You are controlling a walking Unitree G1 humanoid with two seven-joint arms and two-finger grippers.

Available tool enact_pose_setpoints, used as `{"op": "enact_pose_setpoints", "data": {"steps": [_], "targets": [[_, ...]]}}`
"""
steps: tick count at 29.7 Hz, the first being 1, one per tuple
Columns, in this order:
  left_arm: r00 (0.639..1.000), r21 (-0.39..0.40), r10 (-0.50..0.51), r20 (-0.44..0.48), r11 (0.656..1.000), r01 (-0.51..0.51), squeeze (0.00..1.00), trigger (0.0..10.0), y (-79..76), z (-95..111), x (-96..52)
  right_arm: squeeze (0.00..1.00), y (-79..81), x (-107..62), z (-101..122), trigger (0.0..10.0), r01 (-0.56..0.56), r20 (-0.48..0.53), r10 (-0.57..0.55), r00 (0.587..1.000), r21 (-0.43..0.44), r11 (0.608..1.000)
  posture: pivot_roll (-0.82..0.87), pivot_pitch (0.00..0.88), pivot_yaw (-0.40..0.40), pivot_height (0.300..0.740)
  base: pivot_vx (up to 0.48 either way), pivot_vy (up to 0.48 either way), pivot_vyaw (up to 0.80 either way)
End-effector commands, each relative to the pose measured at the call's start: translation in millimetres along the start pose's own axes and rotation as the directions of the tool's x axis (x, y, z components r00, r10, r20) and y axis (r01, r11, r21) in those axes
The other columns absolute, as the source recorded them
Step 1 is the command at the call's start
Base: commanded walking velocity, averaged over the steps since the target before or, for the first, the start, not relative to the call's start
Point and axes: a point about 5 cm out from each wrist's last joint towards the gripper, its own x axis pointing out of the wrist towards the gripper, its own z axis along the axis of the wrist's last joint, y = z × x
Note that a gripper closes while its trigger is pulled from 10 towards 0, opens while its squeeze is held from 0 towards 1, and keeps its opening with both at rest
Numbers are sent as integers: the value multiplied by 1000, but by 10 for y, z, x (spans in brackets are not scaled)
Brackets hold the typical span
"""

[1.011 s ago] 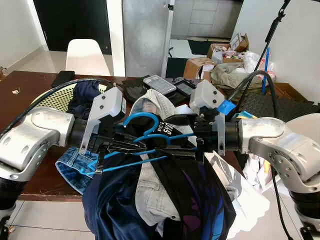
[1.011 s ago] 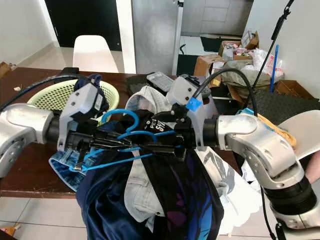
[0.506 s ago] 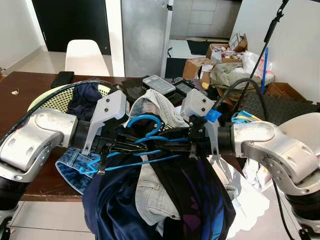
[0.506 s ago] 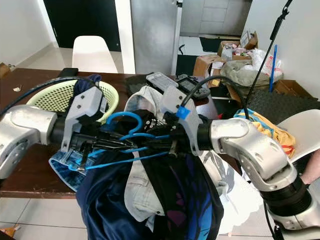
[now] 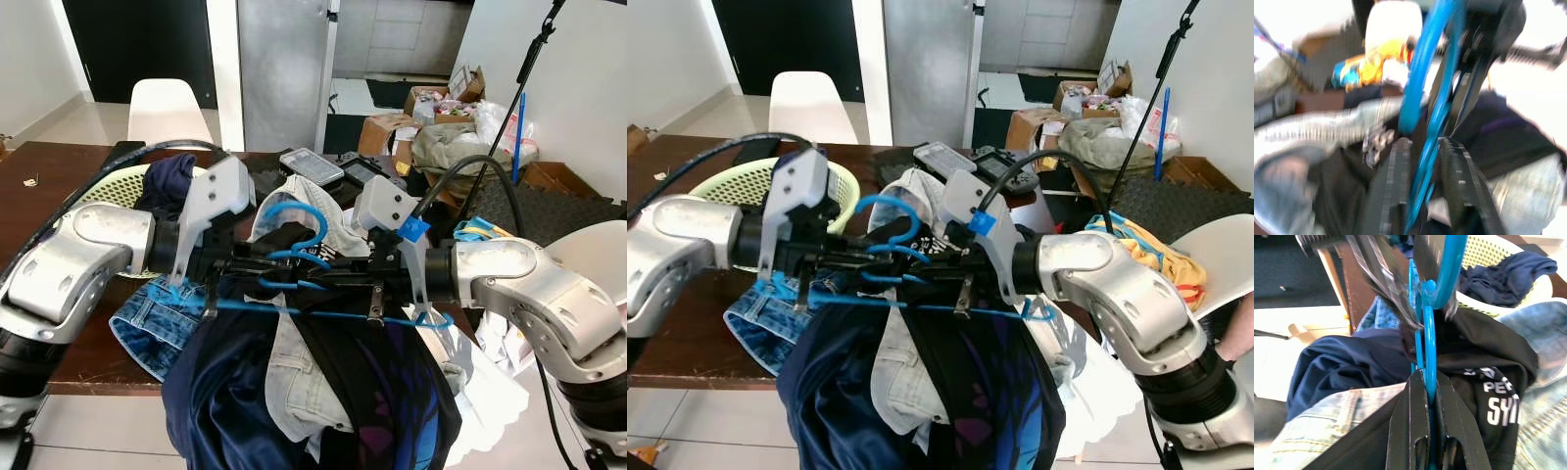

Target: Hang hanger

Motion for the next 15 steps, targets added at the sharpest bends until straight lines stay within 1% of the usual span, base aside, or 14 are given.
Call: {"op": "enact_pose_setpoints", "data": {"steps": [1,3,4,5,6,9,10,11,12,13,15], "targets": [[999,7,11,50,1000,-11,1000,10000,20,96,-24,0,-39,-8,15,0,28,8,-28,1000,-13,1000,31,0,-22,740,0,0,0],[997,28,29,67,999,-31,1000,10000,49,157,-97,0,-90,-28,22,0,62,20,-62,998,-15,998,37,0,-23,740,0,0,0],[995,39,45,84,998,-49,1000,10000,75,204,-156,0,-137,-40,30,0,97,33,-96,995,-16,995,37,0,-23,740,0,0,0],[995,39,45,84,998,-49,1000,10000,75,204,-156,0,-137,-40,30,0,97,33,-96,995,-16,995,37,0,-23,740,0,0,0],[994,45,56,95,997,-60,1000,10000,91,234,-194,0,-166,-47,35,0,119,42,-118,992,-16,993,37,0,-23,740,0,0,0],[976,85,133,173,985,-150,1000,10000,186,436,-433,0,-295,-89,33,0,214,51,-214,976,-2,977,40,1,-24,740,0,0,0],[976,85,133,173,985,-150,1000,10000,186,436,-433,0,-295,-89,33,0,214,51,-214,976,-2,977,40,1,-24,740,0,0,0],[955,93,191,226,972,-216,1000,10000,247,544,-559,0,-365,-115,41,0,269,64,-270,961,15,963,40,1,-24,740,0,0,0],[955,93,191,226,972,-216,1000,10000,247,544,-559,0,-365,-115,41,0,269,64,-270,961,15,963,40,1,-24,740,0,0,0],[931,97,243,272,956,-277,1000,10000,295,632,-659,0,-430,-140,52,0,322,77,-324,943,38,946,40,1,-24,740,0,0,0],[931,97,243,272,956,-277,1000,10000,295,632,-659,0,-430,-140,52,0,322,77,-324,943,38,946,40,1,-24,740,0,0,0]]}}
